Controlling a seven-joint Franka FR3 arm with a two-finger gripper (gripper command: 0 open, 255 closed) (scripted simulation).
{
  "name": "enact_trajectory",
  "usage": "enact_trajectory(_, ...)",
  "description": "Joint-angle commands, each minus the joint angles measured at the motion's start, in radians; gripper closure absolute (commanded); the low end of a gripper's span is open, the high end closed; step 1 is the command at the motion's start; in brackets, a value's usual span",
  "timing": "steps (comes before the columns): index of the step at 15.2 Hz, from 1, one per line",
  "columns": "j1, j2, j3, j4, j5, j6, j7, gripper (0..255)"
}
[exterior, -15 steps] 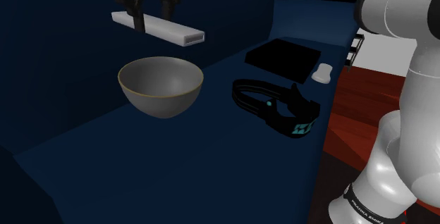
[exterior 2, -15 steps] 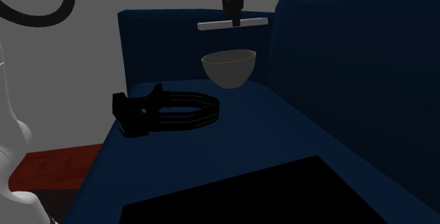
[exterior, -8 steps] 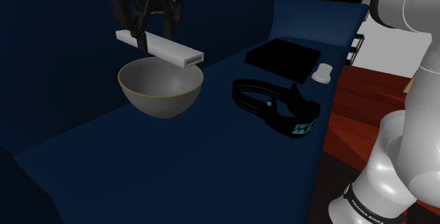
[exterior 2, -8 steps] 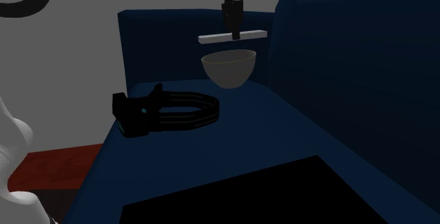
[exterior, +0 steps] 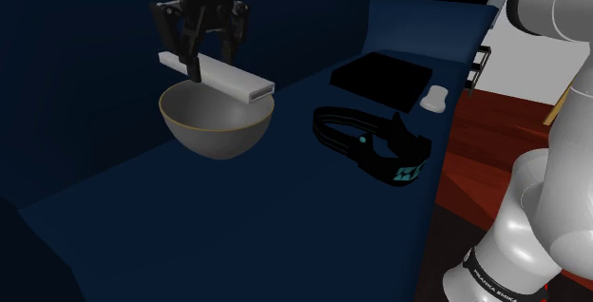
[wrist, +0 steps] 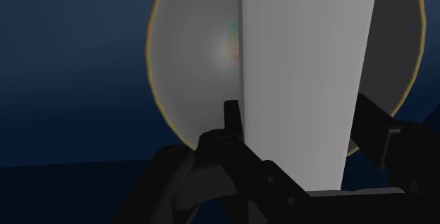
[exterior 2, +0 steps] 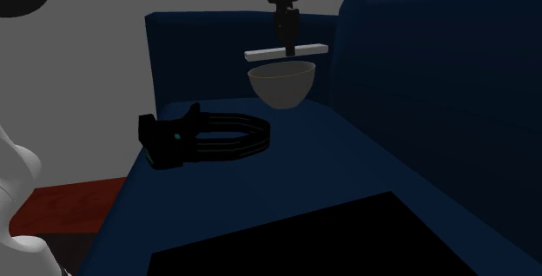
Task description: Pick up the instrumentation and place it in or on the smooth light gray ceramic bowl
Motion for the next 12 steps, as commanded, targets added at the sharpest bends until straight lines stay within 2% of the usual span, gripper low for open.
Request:
enact_trajectory(1,0.000,0.000,0.000,0.000,0.000,0.000,0.000,255)
enact_trajectory(2,0.000,0.000,0.000,0.000,0.000,0.000,0.000,255)
enact_trajectory(3,0.000,0.000,0.000,0.000,0.000,0.000,0.000,0)
enact_trajectory(8,0.000,0.000,0.000,0.000,0.000,0.000,0.000,0)
enact_trajectory(12,0.035,0.079,0.011,0.242,-0.038,-0.169,0.011,0)
